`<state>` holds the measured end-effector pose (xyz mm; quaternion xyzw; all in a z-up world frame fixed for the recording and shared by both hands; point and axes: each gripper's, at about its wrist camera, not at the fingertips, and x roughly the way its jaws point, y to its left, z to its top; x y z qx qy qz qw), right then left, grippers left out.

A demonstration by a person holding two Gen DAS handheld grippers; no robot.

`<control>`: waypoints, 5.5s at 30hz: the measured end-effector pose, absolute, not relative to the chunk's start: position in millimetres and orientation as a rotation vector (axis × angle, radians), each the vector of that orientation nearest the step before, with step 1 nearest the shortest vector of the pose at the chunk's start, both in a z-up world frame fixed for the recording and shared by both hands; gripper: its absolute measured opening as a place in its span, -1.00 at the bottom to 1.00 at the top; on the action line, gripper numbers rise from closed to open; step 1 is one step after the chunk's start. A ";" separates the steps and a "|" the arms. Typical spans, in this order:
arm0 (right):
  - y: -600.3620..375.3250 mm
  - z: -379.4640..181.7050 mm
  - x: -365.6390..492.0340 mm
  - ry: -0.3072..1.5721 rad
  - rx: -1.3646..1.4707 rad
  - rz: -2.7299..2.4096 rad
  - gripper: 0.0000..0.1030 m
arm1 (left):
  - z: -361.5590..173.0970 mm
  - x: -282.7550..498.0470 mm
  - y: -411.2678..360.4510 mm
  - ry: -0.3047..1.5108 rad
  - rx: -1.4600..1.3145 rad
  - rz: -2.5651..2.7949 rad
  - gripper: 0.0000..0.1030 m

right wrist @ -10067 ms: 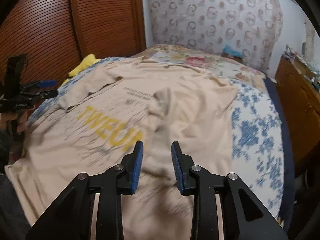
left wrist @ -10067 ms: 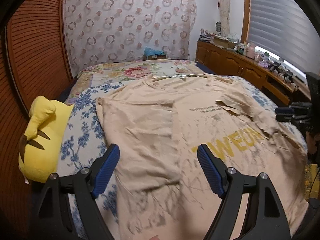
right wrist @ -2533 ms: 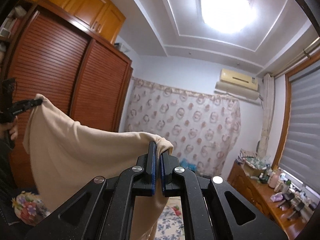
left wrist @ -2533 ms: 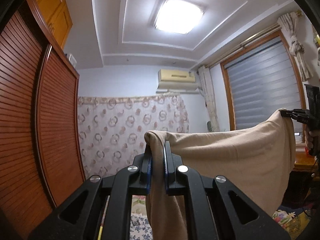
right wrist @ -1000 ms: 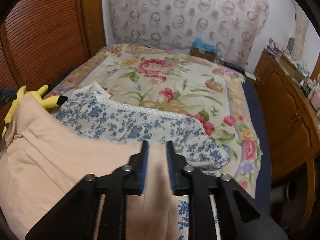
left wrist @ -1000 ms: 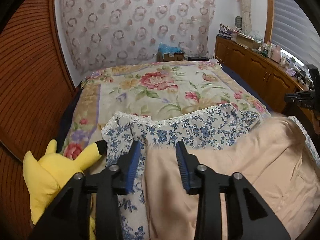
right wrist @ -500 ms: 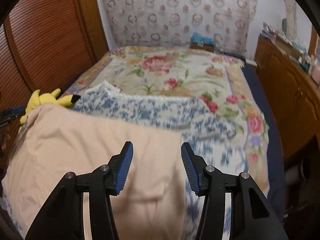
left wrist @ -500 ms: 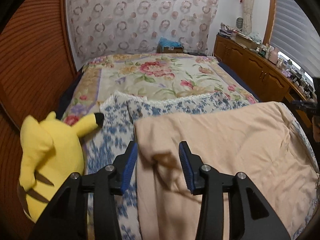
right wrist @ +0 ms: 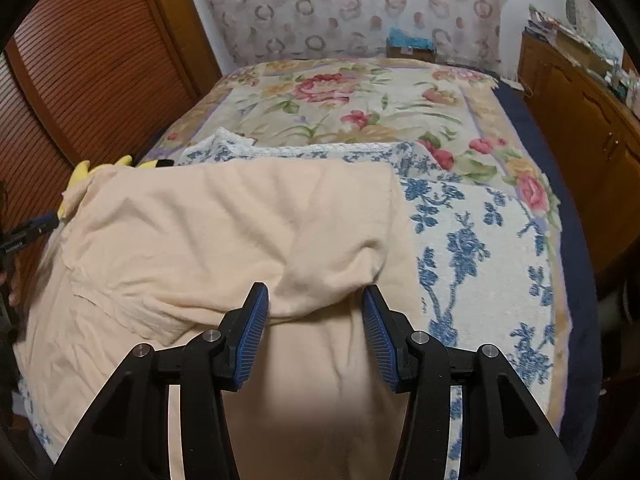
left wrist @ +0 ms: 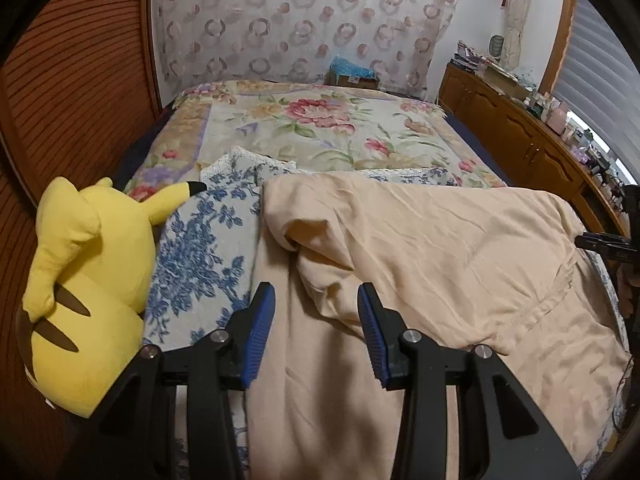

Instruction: Fold small clothes

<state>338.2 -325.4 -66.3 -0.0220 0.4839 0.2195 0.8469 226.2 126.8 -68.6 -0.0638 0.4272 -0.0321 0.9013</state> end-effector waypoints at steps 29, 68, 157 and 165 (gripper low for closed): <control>-309.7 -50.3 347.2 0.907 -0.063 0.493 -0.95 | -67.0 271.3 123.6 0.872 -0.100 -0.077 -0.99; -388.6 24.6 111.2 0.751 -0.026 0.516 -0.96 | -7.8 23.0 127.4 0.617 -0.175 -0.076 -1.00; -365.0 -76.8 126.5 0.857 -0.168 0.369 0.03 | -15.5 9.6 80.5 0.611 -0.127 -0.179 -0.99; -366.4 -77.5 127.3 0.857 -0.163 0.370 0.03 | 17.4 31.3 41.4 0.527 -0.088 -0.281 -0.99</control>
